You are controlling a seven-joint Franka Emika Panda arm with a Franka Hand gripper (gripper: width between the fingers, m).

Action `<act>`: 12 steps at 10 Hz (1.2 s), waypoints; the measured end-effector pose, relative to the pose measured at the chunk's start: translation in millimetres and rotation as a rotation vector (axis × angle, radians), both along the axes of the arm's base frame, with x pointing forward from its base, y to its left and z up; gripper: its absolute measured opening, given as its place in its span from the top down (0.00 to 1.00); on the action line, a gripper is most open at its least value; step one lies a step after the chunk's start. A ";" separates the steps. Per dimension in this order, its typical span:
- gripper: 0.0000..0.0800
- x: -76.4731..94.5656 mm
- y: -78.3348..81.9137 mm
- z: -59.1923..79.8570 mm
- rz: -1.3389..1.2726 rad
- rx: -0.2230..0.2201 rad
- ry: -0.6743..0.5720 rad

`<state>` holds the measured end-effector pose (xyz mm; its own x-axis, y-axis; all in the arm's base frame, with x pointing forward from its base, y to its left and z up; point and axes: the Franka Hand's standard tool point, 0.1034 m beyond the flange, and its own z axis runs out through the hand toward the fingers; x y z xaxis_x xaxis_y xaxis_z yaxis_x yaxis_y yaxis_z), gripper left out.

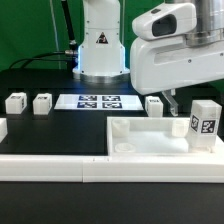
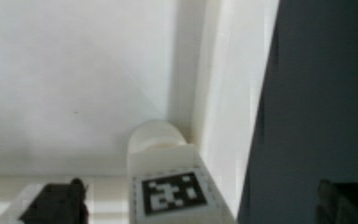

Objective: Assemble square table

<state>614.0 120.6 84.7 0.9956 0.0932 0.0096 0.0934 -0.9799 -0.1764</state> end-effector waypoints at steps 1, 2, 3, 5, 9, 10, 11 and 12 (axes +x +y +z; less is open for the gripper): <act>0.19 -2.7 -3.4 -3.4 0.004 -0.016 0.029; 0.19 5.6 -4.9 -1.5 0.008 -0.039 0.044; 0.19 16.5 -2.8 3.1 0.005 -0.056 0.027; 0.19 17.3 -0.6 -0.6 0.010 -0.059 0.025; 0.33 22.3 -12.0 -8.0 0.020 -0.054 -0.028; 0.51 22.3 -11.8 -8.0 0.000 -0.054 -0.025; 0.64 22.4 -11.4 -7.9 -0.027 -0.052 -0.021; 0.64 22.3 -11.0 -8.0 -0.088 -0.052 -0.012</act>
Offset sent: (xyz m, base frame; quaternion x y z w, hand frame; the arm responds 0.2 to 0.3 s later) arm 0.0236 -0.0039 0.0018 -0.0688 0.0043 -0.0037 0.9976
